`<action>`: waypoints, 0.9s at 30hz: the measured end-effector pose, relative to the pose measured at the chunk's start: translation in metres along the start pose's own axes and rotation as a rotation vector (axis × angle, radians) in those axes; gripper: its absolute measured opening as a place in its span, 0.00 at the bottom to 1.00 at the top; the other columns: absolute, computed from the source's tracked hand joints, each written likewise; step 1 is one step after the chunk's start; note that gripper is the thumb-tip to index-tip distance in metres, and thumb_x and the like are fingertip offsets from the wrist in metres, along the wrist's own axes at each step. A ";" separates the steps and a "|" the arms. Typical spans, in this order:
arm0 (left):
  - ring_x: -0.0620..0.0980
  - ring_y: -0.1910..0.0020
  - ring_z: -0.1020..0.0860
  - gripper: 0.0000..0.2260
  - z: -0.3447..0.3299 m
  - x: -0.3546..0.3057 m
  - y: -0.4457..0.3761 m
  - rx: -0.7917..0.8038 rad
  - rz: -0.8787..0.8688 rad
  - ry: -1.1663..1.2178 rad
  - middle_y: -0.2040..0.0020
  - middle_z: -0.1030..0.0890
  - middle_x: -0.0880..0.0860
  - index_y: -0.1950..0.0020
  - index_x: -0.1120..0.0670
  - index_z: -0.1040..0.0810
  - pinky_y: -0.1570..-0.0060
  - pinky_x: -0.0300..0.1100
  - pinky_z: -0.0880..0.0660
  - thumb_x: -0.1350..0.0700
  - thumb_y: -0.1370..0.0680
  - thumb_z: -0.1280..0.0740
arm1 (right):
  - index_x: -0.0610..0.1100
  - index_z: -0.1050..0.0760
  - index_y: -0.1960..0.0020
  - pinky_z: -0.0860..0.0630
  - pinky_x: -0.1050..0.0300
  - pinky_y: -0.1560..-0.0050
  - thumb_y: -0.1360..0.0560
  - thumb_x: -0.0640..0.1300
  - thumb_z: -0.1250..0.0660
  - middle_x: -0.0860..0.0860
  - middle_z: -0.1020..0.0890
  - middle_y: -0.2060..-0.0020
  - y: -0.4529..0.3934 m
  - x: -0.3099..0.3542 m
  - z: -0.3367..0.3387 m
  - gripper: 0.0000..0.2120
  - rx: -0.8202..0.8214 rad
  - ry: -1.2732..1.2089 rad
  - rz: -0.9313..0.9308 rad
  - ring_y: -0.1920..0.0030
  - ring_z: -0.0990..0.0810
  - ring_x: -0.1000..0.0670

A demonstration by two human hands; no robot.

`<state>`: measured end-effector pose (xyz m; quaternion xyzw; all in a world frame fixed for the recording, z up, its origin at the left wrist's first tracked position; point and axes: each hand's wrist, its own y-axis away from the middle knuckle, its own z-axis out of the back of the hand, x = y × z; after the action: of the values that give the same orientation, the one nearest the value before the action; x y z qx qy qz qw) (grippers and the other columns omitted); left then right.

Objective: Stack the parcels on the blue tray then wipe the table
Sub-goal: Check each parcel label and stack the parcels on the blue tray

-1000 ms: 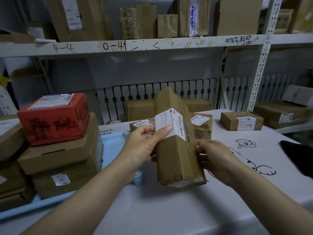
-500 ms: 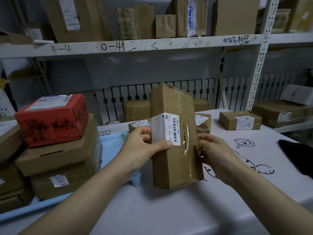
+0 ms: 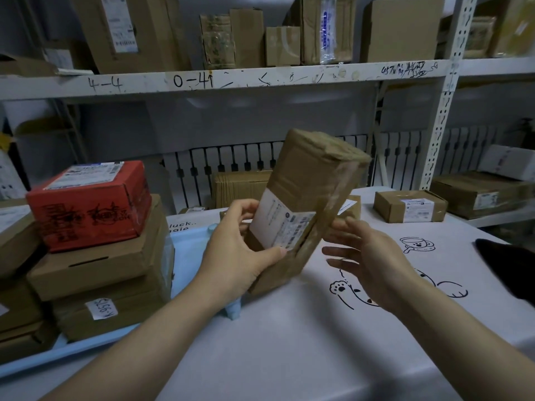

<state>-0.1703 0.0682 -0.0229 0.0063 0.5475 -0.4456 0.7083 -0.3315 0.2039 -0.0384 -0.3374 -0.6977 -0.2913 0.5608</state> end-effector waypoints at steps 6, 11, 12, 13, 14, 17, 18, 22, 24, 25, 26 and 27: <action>0.43 0.39 0.27 0.29 0.006 0.014 0.005 -0.045 -0.318 -0.359 0.38 0.26 0.42 0.36 0.43 0.31 0.44 0.42 0.23 0.59 0.32 0.23 | 0.41 0.22 0.36 0.23 0.37 0.40 0.19 0.57 0.43 0.39 0.16 0.42 -0.004 0.003 0.016 0.24 0.126 -0.351 -0.201 0.43 0.17 0.36; 0.51 0.33 0.26 0.30 0.014 0.032 0.000 -0.019 -0.686 -0.581 0.35 0.22 0.52 0.37 0.53 0.27 0.30 0.55 0.31 0.69 0.36 0.24 | 0.47 0.17 0.38 0.27 0.42 0.33 0.23 0.59 0.37 0.45 0.16 0.41 0.003 0.001 0.030 0.22 0.227 -0.437 -0.296 0.40 0.17 0.43; 0.53 0.32 0.27 0.30 0.016 0.035 -0.002 -0.005 -0.747 -0.616 0.35 0.22 0.53 0.38 0.54 0.28 0.28 0.54 0.34 0.70 0.36 0.24 | 0.46 0.15 0.43 0.21 0.47 0.42 0.24 0.59 0.35 0.45 0.14 0.45 0.004 0.001 0.031 0.21 0.249 -0.433 -0.308 0.48 0.15 0.43; 0.54 0.32 0.27 0.30 0.017 0.038 -0.002 0.006 -0.800 -0.652 0.35 0.22 0.55 0.39 0.55 0.28 0.27 0.54 0.36 0.71 0.36 0.25 | 0.45 0.14 0.48 0.18 0.51 0.50 0.25 0.58 0.34 0.44 0.13 0.49 0.006 0.000 0.032 0.19 0.262 -0.417 -0.311 0.54 0.14 0.44; 0.55 0.32 0.27 0.29 0.018 0.039 -0.002 0.012 -0.849 -0.684 0.35 0.22 0.56 0.39 0.55 0.29 0.26 0.55 0.36 0.71 0.35 0.25 | 0.45 0.13 0.52 0.18 0.52 0.53 0.26 0.57 0.33 0.44 0.13 0.52 0.007 0.000 0.033 0.17 0.272 -0.386 -0.310 0.57 0.14 0.44; 0.58 0.33 0.25 0.19 0.021 0.044 -0.002 -0.007 -0.995 -0.724 0.36 0.21 0.59 0.41 0.56 0.29 0.30 0.60 0.33 0.69 0.28 0.30 | 0.43 0.12 0.55 0.22 0.54 0.52 0.28 0.55 0.31 0.44 0.15 0.56 0.008 -0.001 0.033 0.16 0.307 -0.266 -0.312 0.59 0.17 0.45; 0.59 0.34 0.24 0.17 0.021 0.046 -0.001 -0.015 -1.037 -0.736 0.36 0.21 0.59 0.42 0.56 0.29 0.31 0.61 0.32 0.69 0.26 0.30 | 0.43 0.12 0.56 0.20 0.56 0.54 0.28 0.54 0.31 0.44 0.15 0.57 0.008 0.000 0.033 0.16 0.327 -0.234 -0.316 0.60 0.17 0.46; 0.57 0.33 0.27 0.23 0.024 0.052 0.000 -0.031 -1.137 -0.788 0.33 0.27 0.56 0.42 0.55 0.30 0.30 0.60 0.33 0.70 0.30 0.25 | 0.44 0.12 0.56 0.17 0.53 0.56 0.41 0.55 0.19 0.42 0.15 0.56 0.010 -0.001 0.032 0.19 0.459 -0.152 -0.326 0.60 0.16 0.44; 0.57 0.33 0.28 0.22 0.025 0.053 0.002 -0.031 -1.162 -0.800 0.33 0.27 0.55 0.43 0.54 0.30 0.28 0.58 0.34 0.68 0.30 0.25 | 0.44 0.12 0.56 0.17 0.49 0.52 0.52 0.55 0.14 0.41 0.14 0.55 0.010 -0.004 0.033 0.28 0.519 -0.135 -0.323 0.58 0.16 0.42; 0.57 0.33 0.28 0.20 0.026 0.054 0.002 -0.032 -1.174 -0.802 0.33 0.28 0.55 0.43 0.54 0.30 0.28 0.58 0.35 0.67 0.28 0.26 | 0.44 0.12 0.54 0.18 0.48 0.50 0.54 0.55 0.14 0.41 0.14 0.53 0.009 -0.005 0.033 0.31 0.536 -0.129 -0.319 0.57 0.16 0.41; 0.56 0.32 0.28 0.18 0.027 0.056 0.002 -0.033 -1.183 -0.801 0.33 0.28 0.55 0.43 0.54 0.30 0.27 0.57 0.36 0.66 0.27 0.27 | 0.44 0.13 0.54 0.18 0.47 0.49 0.55 0.54 0.13 0.40 0.15 0.52 0.009 -0.005 0.033 0.32 0.543 -0.130 -0.318 0.56 0.16 0.41; 0.56 0.32 0.28 0.16 0.028 0.057 0.003 -0.032 -1.189 -0.801 0.33 0.28 0.55 0.43 0.53 0.30 0.27 0.57 0.36 0.65 0.25 0.28 | 0.44 0.13 0.54 0.18 0.47 0.50 0.55 0.54 0.13 0.40 0.14 0.52 0.009 -0.006 0.033 0.32 0.545 -0.139 -0.313 0.56 0.15 0.41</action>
<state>-0.1469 0.0205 -0.0574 -0.4676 0.1626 -0.7159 0.4923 -0.3431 0.2343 -0.0508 -0.0825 -0.8300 -0.1528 0.5300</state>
